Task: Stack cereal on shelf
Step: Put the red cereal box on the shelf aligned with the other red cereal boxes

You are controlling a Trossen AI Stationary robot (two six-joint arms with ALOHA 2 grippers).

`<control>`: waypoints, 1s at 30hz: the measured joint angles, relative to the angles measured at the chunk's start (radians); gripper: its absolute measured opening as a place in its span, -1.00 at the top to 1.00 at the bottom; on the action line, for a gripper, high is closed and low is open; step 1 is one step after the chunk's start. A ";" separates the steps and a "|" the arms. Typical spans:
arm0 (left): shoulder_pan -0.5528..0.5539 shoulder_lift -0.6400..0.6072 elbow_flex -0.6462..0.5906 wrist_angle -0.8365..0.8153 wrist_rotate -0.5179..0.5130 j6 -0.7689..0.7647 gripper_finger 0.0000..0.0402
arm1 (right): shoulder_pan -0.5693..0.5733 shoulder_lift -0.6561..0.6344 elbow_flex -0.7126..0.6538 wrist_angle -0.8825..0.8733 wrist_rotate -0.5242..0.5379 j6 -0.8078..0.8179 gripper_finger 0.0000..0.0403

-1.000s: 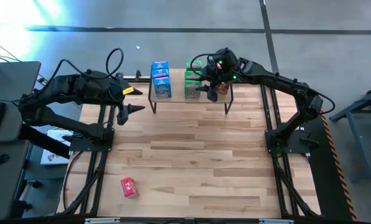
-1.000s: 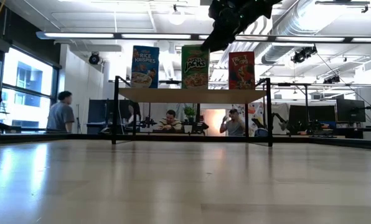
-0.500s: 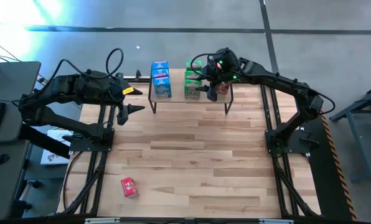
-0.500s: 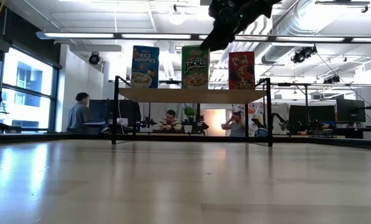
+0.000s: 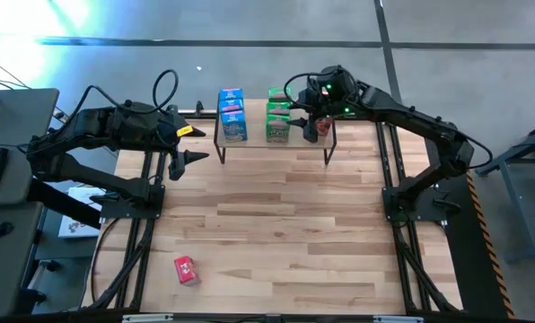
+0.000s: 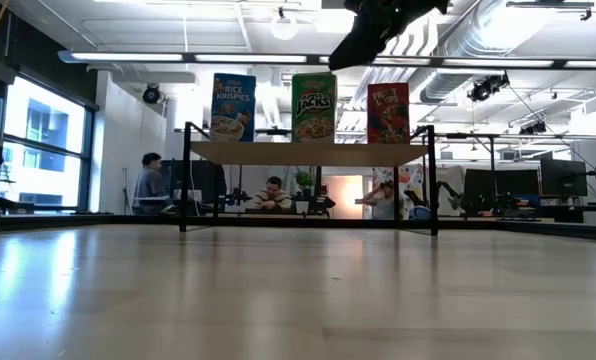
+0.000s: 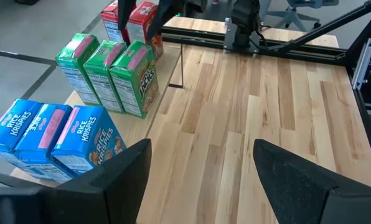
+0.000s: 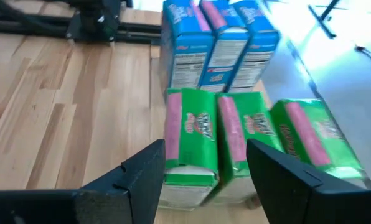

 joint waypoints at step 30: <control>0.000 0.000 0.000 0.002 -0.001 0.000 -0.36 | 0.191 -0.168 0.000 0.003 0.303 0.427 -0.08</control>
